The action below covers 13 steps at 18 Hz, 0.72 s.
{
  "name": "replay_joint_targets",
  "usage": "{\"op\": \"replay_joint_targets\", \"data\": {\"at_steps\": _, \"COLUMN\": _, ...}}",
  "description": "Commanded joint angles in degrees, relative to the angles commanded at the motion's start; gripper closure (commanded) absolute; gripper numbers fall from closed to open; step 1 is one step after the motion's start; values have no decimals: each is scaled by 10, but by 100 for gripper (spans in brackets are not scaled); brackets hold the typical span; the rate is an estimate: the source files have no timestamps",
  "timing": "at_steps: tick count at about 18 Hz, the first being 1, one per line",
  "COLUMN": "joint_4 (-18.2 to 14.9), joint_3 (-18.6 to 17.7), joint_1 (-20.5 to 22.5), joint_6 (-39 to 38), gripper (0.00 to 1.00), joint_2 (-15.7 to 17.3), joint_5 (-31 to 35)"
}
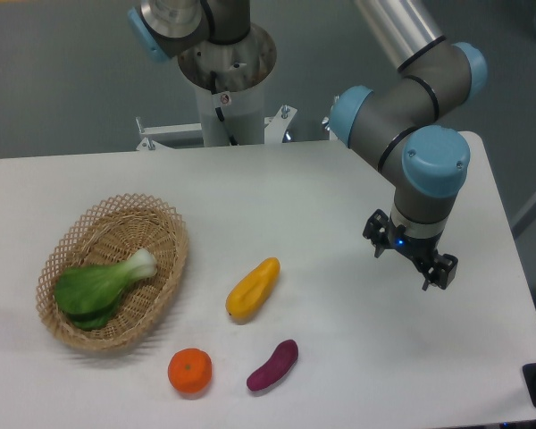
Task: Pick up the green vegetable from the basket
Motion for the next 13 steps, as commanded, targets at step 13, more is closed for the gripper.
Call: {"op": "replay_joint_targets", "data": {"at_steps": 13, "joint_4": -1, "joint_3": -2, "joint_1": -36, "joint_6": -94, "gripper": 0, "joint_2": -2, "joint_5": -8}}
